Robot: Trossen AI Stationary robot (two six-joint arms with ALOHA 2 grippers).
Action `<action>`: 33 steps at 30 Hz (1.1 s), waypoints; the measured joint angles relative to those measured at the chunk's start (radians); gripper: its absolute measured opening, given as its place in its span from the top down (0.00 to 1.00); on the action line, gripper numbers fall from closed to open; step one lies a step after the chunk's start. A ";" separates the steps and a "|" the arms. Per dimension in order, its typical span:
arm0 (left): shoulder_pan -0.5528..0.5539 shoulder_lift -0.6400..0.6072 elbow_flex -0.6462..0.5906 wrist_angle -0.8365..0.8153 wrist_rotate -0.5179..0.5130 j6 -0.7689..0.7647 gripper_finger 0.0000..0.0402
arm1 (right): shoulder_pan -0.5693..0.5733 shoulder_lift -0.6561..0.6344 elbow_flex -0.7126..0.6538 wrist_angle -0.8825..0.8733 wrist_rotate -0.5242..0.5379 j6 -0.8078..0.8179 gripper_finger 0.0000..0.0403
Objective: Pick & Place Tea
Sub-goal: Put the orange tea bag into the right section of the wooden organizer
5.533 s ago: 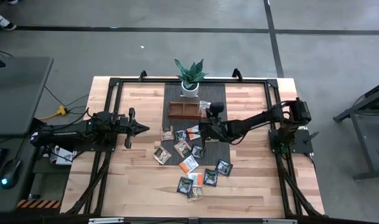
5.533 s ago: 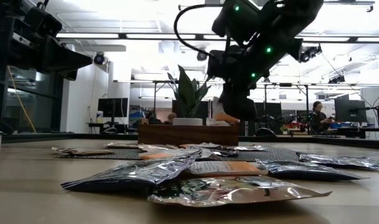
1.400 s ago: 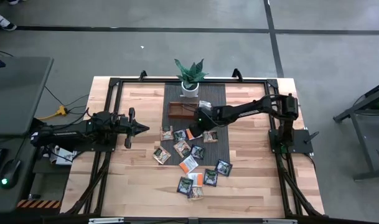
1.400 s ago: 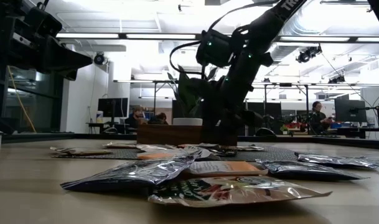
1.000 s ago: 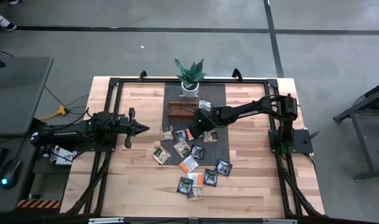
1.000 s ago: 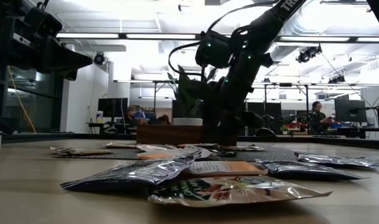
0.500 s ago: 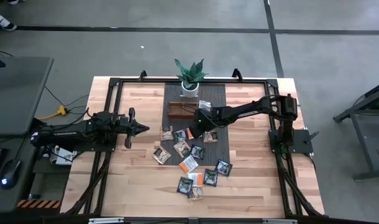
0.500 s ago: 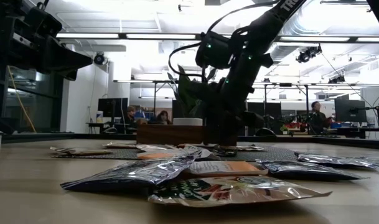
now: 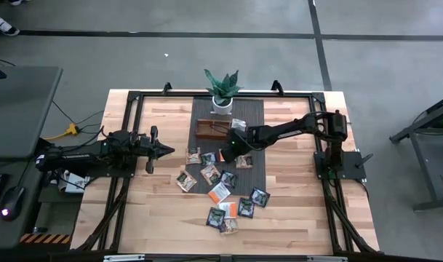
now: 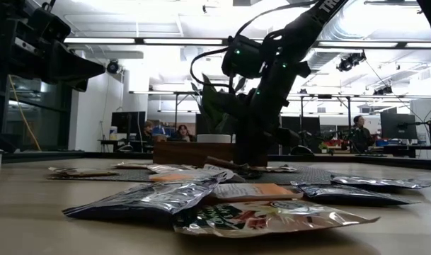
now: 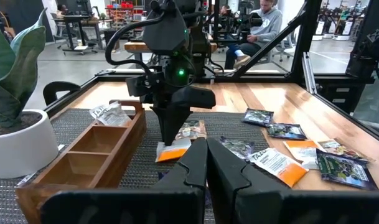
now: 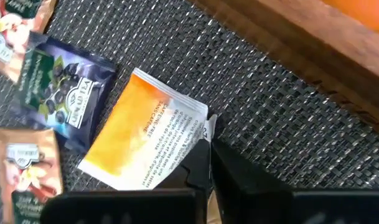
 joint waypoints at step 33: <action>0.000 0.000 0.000 0.000 0.004 0.000 1.00 | 0.105 -0.059 0.348 -0.591 0.702 -0.827 1.00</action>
